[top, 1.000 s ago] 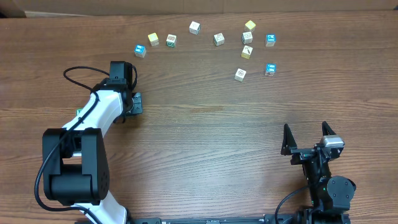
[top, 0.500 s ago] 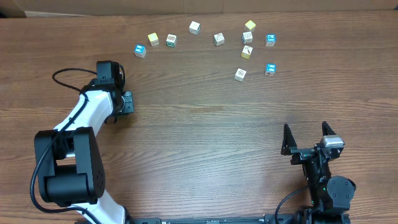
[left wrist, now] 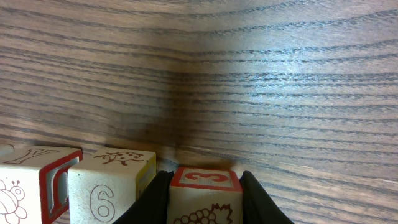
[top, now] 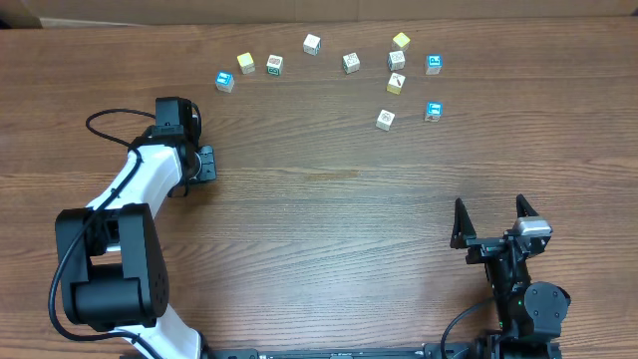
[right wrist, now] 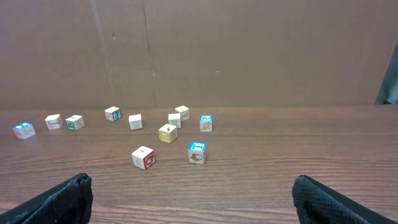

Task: Form a horizontal line
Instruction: 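Lower the '3' block right of the '6' block and release, then retract the left gripper to the left end of the row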

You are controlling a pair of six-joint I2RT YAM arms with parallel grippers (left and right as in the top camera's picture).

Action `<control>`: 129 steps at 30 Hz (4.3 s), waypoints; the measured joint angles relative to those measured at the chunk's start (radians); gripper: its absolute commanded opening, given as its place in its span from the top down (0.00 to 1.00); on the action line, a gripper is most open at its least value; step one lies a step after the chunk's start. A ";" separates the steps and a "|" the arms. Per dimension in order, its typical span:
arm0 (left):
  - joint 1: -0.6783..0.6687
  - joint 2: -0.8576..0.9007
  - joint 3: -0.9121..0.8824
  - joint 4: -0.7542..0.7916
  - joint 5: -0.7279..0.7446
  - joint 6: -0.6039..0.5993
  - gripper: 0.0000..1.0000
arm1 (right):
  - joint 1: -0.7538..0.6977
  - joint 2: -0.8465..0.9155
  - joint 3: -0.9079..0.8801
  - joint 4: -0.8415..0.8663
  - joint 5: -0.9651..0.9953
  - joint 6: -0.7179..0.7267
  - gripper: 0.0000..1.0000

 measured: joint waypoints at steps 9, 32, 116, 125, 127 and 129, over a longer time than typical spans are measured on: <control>0.000 0.017 0.000 0.009 0.000 0.012 0.95 | 0.000 0.000 0.000 0.000 0.000 0.000 0.00; 0.000 0.018 0.000 0.015 0.000 0.019 0.72 | 0.000 0.000 0.000 0.000 0.000 0.001 0.00; 0.361 -0.294 0.346 -0.327 0.044 0.031 0.96 | 0.000 0.000 0.000 0.004 -0.022 0.007 0.00; 0.380 -0.294 0.344 -0.320 0.035 0.069 0.95 | 0.000 0.000 0.000 0.060 -0.179 0.120 0.00; 0.380 -0.294 0.343 -0.312 0.036 0.071 0.96 | 0.000 0.000 0.000 0.055 -0.207 0.197 0.00; 0.380 -0.294 0.343 -0.312 0.036 0.071 0.96 | 0.000 0.000 0.000 0.042 -0.219 0.299 0.00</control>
